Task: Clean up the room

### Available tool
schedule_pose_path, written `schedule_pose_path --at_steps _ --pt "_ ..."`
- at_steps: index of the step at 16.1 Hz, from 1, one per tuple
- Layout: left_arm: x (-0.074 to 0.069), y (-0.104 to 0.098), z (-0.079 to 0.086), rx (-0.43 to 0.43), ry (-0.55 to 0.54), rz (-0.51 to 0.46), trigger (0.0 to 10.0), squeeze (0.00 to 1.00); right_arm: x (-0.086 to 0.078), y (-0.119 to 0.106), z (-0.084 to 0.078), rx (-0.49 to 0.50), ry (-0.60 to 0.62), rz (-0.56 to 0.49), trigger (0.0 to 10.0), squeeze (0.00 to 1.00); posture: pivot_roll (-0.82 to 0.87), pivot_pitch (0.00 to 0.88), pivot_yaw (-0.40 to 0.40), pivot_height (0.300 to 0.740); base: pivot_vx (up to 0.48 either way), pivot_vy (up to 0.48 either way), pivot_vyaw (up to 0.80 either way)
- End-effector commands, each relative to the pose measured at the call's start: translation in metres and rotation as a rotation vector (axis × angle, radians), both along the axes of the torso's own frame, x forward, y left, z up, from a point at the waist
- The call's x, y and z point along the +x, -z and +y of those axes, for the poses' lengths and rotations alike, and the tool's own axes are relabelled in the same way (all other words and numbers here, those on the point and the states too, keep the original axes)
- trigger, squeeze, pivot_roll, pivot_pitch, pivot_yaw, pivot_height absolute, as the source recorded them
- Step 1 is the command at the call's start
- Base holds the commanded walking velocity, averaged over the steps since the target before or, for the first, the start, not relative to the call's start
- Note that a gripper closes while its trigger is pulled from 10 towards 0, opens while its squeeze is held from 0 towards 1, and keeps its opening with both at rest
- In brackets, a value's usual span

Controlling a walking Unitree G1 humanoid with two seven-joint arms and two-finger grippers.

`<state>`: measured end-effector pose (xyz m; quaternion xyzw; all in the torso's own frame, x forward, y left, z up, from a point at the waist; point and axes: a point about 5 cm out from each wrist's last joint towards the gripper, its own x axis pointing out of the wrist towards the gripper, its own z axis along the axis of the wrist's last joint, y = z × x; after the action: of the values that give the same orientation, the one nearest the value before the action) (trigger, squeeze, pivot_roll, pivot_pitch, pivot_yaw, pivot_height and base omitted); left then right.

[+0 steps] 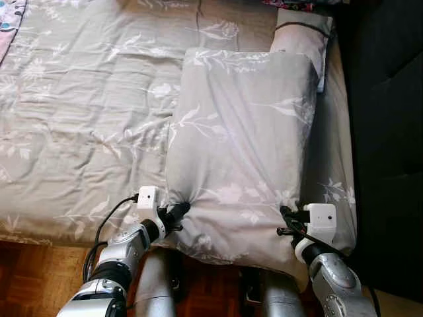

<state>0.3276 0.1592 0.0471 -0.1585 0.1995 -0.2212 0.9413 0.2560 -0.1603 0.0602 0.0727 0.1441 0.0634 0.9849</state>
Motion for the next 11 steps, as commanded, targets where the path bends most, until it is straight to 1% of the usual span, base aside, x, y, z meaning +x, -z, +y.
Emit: schedule_pose_path --at_steps 1,4,5,6,11 --pt "-0.0206 0.0273 -0.0132 -0.019 0.060 0.129 0.0 0.00 -0.0152 0.0232 0.0075 0.024 -0.030 0.112 10.0 0.00 -0.14 0.483 -0.054 0.648 0.000 0.000 0.00" --pt "-0.0206 0.0272 -0.0131 -0.020 0.061 0.130 0.0 0.00 -0.0149 0.0236 0.0075 0.024 -0.030 0.110 10.0 0.00 -0.14 0.483 -0.054 0.648 0.000 0.000 0.00" --pt "-0.0178 0.0242 -0.0120 -0.018 0.063 0.118 0.0 0.00 -0.0112 0.0250 0.0109 0.034 -0.029 0.109 10.0 0.00 -0.13 0.470 -0.037 0.648 0.000 0.000 0.00" --pt "-0.0172 0.0234 -0.0119 -0.018 0.064 0.114 0.0 0.00 -0.0106 0.0250 0.0116 0.037 -0.028 0.107 10.0 0.00 -0.13 0.470 -0.037 0.648 0.000 0.000 0.00" --pt "-0.0144 0.0202 -0.0122 -0.017 0.067 0.103 0.0 0.00 -0.0064 0.0257 0.0095 0.037 -0.012 0.099 10.0 0.00 -0.13 0.455 -0.027 0.648 0.000 0.000 0.00"
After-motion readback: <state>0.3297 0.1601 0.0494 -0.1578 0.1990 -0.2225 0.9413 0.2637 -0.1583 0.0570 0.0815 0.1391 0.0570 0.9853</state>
